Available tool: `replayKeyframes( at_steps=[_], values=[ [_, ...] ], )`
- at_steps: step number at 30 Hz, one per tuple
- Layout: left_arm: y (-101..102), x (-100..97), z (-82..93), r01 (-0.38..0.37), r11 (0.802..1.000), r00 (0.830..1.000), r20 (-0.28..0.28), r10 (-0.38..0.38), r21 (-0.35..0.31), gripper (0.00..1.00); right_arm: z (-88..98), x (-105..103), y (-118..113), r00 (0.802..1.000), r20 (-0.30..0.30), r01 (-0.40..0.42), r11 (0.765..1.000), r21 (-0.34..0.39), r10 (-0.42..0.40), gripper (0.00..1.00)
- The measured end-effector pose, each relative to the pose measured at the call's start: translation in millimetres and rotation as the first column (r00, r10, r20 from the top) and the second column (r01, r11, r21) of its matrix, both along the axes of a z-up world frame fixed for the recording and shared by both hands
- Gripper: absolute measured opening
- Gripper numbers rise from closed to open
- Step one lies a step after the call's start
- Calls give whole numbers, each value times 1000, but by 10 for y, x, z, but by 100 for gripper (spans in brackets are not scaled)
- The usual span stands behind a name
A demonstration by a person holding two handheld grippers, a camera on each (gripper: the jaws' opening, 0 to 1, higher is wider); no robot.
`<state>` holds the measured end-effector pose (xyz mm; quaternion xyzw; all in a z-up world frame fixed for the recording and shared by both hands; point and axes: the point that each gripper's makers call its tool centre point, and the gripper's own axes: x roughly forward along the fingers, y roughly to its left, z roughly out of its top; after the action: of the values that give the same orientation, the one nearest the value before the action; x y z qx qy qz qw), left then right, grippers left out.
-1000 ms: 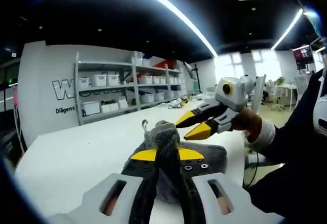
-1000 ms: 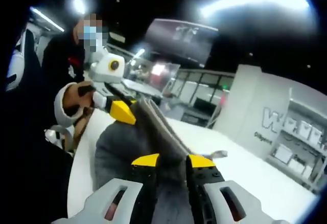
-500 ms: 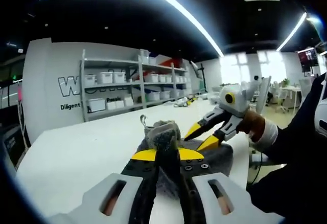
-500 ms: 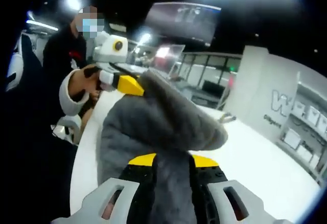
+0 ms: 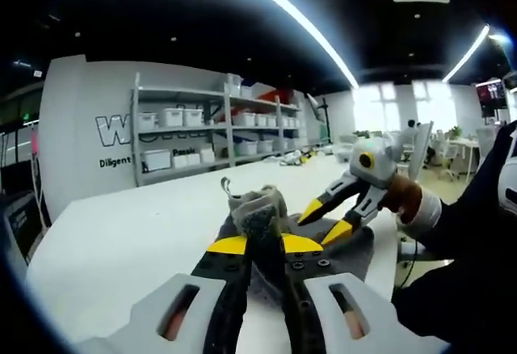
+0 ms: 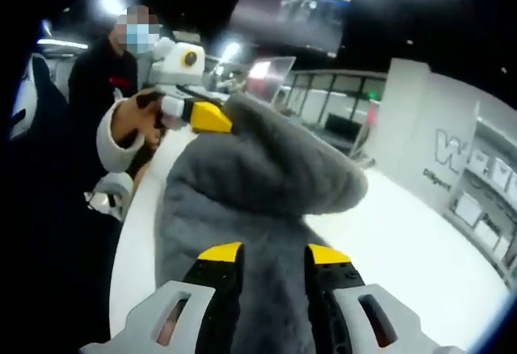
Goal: Open the folded towel by lifting each exposed corner and separating the folded layers until the towel lies flat within the target outline without major curled edges
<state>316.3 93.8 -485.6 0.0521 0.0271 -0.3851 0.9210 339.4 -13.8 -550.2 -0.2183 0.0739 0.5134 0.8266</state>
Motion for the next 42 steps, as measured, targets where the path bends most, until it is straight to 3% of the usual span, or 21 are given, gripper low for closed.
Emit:
replayKeyframes(
  at_steps=[3, 8, 23, 26, 42],
  values=[
    [29, 9, -10, -7, 1000, 1000, -3, 7, 2, 12, -25, 16, -11, 999, -35, 20, 1000, 8, -19, 33],
    [133, 31, -22, -31, 1000, 999, -9, 31, 6, 12, -110, 41, -53, 996, -84, 39, 999, 0, -39, 32],
    [373, 168, -139, -67, 998, 996, -57, 68, 14, 12, -170, 103, -149, 995, -82, 52, 998, -23, -53, 31],
    [442, 202, -163, -83, 997, 994, -73, 83, 7, 12, -209, 81, -160, 993, -105, 44, 999, -31, -47, 27],
    [684, 341, -326, -149, 989, 981, -128, 149, 13, 12, -328, 9, -108, 990, -144, 3, 999, -52, -11, 23]
  ],
)
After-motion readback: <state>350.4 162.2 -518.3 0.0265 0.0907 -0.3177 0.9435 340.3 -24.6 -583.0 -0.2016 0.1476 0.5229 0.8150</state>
